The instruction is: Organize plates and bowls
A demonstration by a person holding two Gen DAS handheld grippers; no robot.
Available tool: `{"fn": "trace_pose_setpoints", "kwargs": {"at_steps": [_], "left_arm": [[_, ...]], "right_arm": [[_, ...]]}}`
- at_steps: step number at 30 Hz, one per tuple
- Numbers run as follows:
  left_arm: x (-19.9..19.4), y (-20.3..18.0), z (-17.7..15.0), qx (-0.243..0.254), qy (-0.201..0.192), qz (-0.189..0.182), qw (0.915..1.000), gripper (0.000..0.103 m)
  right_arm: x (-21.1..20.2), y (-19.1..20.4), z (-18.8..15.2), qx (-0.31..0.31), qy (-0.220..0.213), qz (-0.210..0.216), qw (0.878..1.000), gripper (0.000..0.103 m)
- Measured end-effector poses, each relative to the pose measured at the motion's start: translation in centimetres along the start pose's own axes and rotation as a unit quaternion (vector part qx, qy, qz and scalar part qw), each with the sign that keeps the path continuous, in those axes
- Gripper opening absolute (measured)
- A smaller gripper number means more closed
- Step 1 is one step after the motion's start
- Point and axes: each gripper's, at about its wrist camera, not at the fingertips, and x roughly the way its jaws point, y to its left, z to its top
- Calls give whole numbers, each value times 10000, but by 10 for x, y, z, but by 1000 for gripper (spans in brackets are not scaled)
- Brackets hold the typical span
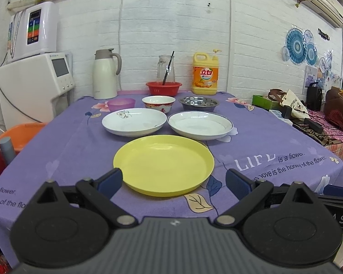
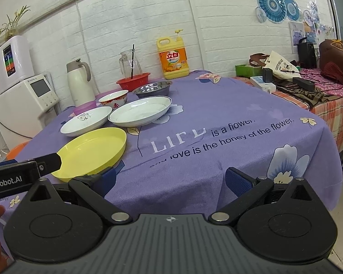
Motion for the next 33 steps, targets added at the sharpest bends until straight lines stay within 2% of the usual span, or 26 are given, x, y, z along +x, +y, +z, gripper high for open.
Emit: {"fn": "trace_pose_setpoints", "kwargs": {"at_steps": [33], "left_arm": [[2, 7, -5, -193, 84, -75, 9998, 96]], "right_arm": [[5, 3, -5, -81, 126, 30, 9999, 103]]}}
